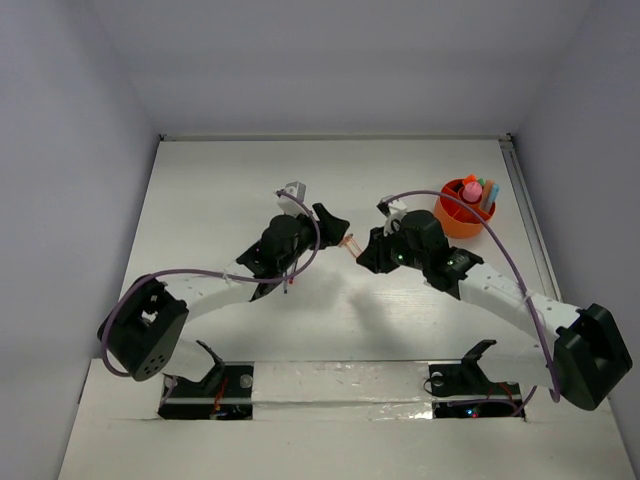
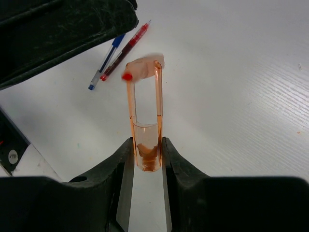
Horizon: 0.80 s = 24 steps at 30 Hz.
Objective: Sort the stationery into containers
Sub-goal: Pick up the pen from the center of the board.
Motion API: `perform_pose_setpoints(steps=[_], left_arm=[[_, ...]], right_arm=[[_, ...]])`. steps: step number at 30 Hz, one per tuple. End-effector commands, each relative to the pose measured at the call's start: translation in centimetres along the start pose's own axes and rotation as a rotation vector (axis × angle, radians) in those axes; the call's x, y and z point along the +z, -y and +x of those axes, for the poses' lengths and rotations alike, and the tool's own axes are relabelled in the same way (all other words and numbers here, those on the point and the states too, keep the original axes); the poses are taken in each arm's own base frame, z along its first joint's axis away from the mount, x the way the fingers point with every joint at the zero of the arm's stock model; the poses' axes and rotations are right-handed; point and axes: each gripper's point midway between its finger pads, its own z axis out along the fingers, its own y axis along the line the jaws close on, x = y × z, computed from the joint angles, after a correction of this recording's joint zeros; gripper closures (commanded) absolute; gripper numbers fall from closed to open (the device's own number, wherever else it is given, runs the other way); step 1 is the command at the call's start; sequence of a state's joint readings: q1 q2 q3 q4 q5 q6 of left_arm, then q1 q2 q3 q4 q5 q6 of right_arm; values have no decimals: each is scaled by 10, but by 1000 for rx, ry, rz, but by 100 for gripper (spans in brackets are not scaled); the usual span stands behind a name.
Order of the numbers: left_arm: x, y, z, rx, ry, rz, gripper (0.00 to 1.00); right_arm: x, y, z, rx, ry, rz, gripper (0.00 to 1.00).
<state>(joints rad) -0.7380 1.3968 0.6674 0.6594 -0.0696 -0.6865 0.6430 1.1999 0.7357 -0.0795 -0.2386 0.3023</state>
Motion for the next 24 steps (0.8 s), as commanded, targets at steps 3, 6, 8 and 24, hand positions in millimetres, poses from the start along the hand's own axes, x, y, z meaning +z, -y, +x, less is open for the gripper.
perform_pose_setpoints(steps=[3, 6, 8, 24], left_arm=[[3, 21, -6, -14, 20, 103, 50], [0, 21, -8, -1, 28, 110, 48], [-5, 21, -13, 9, 45, 106, 46], [-72, 12, -22, 224, 156, 188, 37]], right_arm=[[-5, -8, -20, -29, 66, -15, 100], [-8, -8, -22, -27, 68, -5, 100], [-11, -9, -24, -18, 60, 1, 100], [-35, -59, -64, 71, -32, -125, 100]])
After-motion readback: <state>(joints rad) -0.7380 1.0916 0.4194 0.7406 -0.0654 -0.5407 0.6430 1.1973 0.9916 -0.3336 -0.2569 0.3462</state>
